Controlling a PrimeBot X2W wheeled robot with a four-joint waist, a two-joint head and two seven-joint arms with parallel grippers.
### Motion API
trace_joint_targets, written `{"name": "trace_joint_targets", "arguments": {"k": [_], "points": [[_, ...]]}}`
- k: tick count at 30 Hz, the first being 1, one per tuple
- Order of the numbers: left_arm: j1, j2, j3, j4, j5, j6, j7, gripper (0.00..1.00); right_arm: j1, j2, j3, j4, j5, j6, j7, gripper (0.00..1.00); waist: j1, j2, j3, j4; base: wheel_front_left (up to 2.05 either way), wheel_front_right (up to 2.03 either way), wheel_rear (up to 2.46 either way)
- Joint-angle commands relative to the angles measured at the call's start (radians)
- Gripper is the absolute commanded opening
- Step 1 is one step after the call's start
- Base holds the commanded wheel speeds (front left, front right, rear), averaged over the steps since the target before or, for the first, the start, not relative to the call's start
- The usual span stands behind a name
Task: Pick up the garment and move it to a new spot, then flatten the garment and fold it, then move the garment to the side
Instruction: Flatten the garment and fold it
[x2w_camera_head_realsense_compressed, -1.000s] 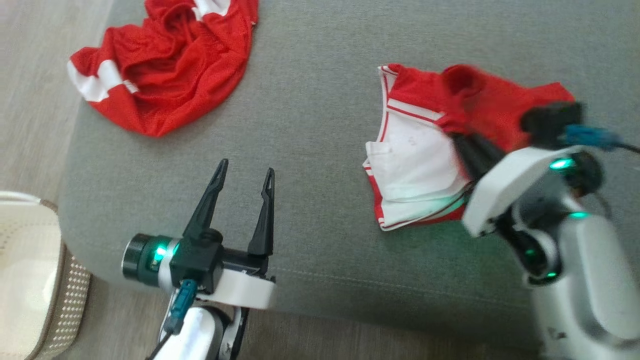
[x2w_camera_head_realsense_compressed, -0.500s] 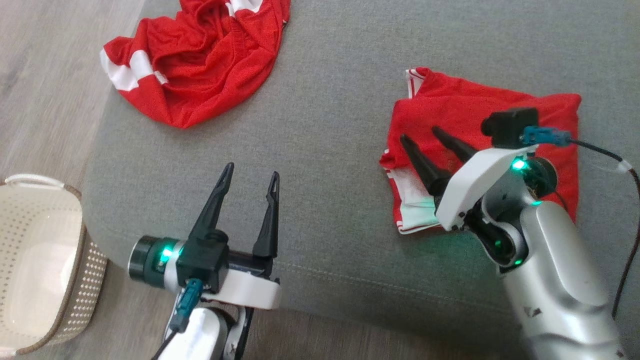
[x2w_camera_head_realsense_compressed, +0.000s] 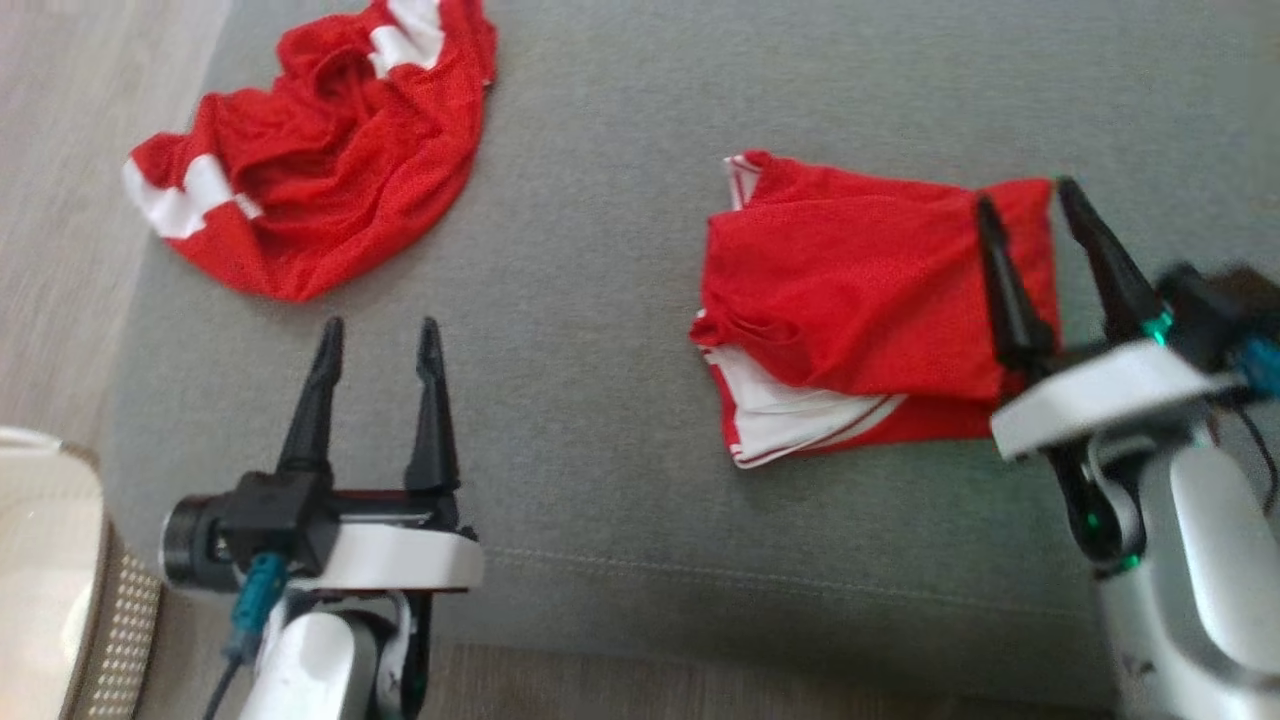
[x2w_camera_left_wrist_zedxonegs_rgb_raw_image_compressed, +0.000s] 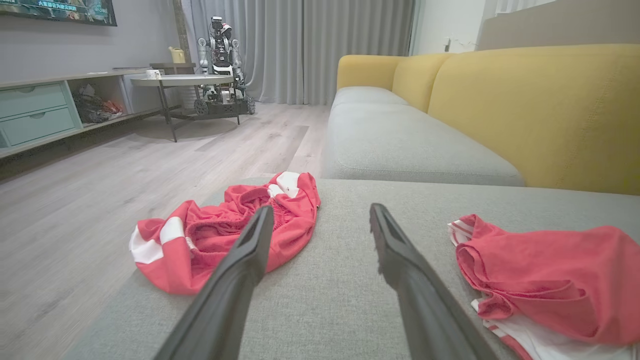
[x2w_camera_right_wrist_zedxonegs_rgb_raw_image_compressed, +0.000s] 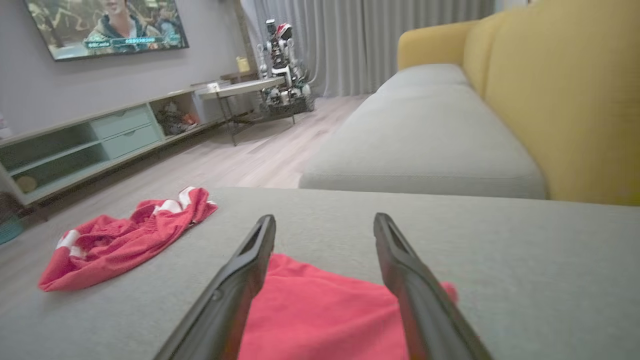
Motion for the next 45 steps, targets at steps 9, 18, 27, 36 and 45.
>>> {"name": "trace_joint_targets", "arguments": {"k": [9,18,27,36,45], "points": [[0.019,-0.004,0.096,-0.053,0.015,-0.023,-0.005,1.00,0.126,-0.008,-0.048,0.013,-0.110,0.000,-0.194,1.00,0.0000,0.0000,-0.058,-0.074,0.00,0.00,0.00],[0.078,-0.006,0.097,-0.104,0.101,-0.002,-0.005,1.00,0.268,0.045,-0.075,-0.116,-0.156,0.000,-0.196,1.00,0.0000,0.0000,-0.077,-0.085,0.00,0.00,0.00],[0.066,-0.007,0.045,-0.108,0.125,0.003,-0.005,1.00,0.191,0.041,-0.011,0.004,-0.191,0.000,-0.196,0.00,0.0000,0.0000,-0.048,-0.002,0.00,0.00,0.00],[0.047,-0.008,-0.027,-0.089,0.106,0.009,-0.005,1.00,-0.080,0.031,0.055,0.423,-0.262,0.000,-0.196,0.00,0.0000,0.0000,-0.023,0.104,0.00,0.00,0.00],[0.028,-0.009,-0.056,-0.077,0.095,0.017,-0.005,1.00,-0.165,0.052,0.146,0.695,-0.234,0.000,-0.196,0.00,0.0000,0.0000,-0.005,0.172,0.00,0.00,0.00]]}}
